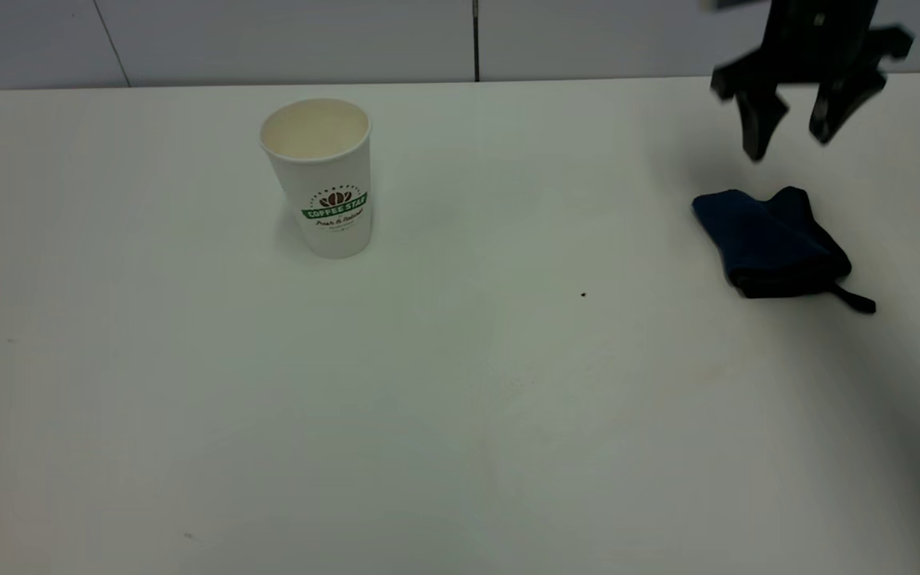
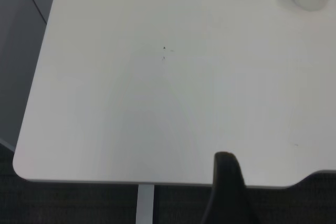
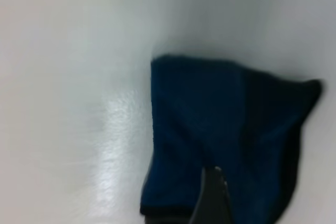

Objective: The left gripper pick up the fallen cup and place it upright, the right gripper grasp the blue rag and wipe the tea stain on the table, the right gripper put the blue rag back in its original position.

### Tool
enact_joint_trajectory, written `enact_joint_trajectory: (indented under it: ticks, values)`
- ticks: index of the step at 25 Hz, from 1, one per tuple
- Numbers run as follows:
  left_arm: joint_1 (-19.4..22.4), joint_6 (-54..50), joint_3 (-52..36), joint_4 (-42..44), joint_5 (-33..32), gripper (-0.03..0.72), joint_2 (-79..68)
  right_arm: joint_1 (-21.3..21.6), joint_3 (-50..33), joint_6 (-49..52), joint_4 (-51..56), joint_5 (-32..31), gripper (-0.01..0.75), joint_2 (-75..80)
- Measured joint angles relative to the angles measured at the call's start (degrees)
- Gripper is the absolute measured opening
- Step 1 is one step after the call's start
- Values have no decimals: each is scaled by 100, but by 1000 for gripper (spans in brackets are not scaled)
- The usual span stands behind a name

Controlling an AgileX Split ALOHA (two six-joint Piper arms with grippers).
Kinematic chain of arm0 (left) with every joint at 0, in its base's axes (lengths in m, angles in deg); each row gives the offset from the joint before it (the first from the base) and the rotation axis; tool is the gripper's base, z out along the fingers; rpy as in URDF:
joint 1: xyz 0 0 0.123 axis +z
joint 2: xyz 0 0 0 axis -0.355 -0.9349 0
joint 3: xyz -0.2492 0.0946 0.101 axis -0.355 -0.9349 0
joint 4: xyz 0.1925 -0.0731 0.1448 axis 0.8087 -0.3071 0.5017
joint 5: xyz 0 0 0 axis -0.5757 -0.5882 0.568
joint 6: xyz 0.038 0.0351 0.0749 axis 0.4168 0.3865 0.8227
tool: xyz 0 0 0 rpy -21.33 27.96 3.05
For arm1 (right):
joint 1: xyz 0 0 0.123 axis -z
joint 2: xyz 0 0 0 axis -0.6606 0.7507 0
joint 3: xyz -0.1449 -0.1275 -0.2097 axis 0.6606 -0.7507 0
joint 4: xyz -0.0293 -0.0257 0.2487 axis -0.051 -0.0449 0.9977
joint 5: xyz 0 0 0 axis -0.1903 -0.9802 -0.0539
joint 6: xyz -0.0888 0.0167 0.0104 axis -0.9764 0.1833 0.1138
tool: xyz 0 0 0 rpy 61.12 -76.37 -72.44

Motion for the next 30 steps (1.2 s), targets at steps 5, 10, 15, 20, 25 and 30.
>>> enact_joint_trajectory:
  ticks: [5, 10, 15, 20, 25, 30]
  values:
    - [0, 0, 0, 0, 0, 547, 0, 0, -227, -256, 364, -788, 631, -1546]
    - [0, 0, 0, 0, 0, 547, 0, -41, -1469, -323, 406, -1098, 554, -3432]
    - [0, 0, 0, 0, 0, 547, 0, -87, -3270, -323, 413, -1149, 543, -5309]
    - [0, 0, 0, 0, 0, 547, 0, -87, -5480, -255, 407, -1166, 541, -7200]
    - [0, 0, 0, 0, 0, 547, 0, -82, -7186, 74, 314, -1120, 541, -8786]
    - [0, 0, 0, 0, 0, 547, 0, -82, -8097, 611, 236, -994, 540, -9770]
